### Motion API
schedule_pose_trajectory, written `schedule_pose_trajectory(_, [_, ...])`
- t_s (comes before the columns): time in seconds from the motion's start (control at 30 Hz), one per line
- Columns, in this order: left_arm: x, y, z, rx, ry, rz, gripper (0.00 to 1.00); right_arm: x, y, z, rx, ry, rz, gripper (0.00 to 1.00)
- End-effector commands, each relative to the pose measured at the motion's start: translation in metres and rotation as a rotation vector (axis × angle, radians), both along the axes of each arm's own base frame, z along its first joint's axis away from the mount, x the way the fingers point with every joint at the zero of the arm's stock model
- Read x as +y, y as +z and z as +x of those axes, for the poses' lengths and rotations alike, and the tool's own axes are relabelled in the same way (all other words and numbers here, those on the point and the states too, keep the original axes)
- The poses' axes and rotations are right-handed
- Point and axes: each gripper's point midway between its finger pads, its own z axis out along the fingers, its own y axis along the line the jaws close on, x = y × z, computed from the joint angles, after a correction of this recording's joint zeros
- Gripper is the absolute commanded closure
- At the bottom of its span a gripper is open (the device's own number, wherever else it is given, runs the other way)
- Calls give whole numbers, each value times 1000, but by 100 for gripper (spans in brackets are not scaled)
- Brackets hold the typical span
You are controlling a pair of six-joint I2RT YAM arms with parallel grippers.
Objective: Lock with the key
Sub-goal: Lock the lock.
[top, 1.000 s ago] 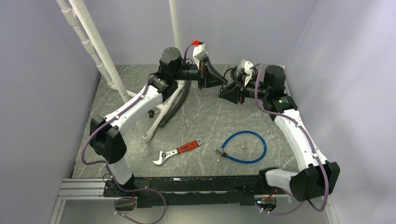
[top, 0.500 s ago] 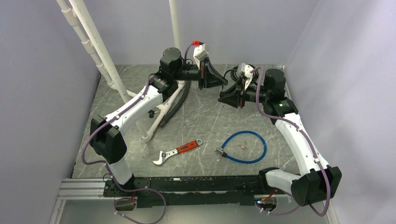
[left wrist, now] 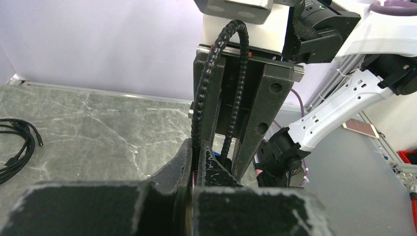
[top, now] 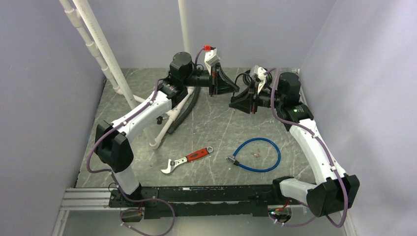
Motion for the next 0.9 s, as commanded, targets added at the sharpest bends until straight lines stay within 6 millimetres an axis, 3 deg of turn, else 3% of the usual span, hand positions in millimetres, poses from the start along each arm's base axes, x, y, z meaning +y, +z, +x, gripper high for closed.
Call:
schedule_pose_trajectory(0.0, [0,21,-19,-66,-33,-23,100,3,9,-2,-65,32,-4,100])
schedule_pose_trajectory(0.13, [0,30,-19,-86,-37,-32,100,2,0,-1,-42,32,-24,100])
schedule_pose_trajectory(0.57, [4,20,-29,-33,-71,-11,100,4,6,8,-29,-4,11,100])
schedule_pose_trajectory(0.87, [4,19,-35,-37,-78,-11,100,4,-4,14,6,-23,-3,100])
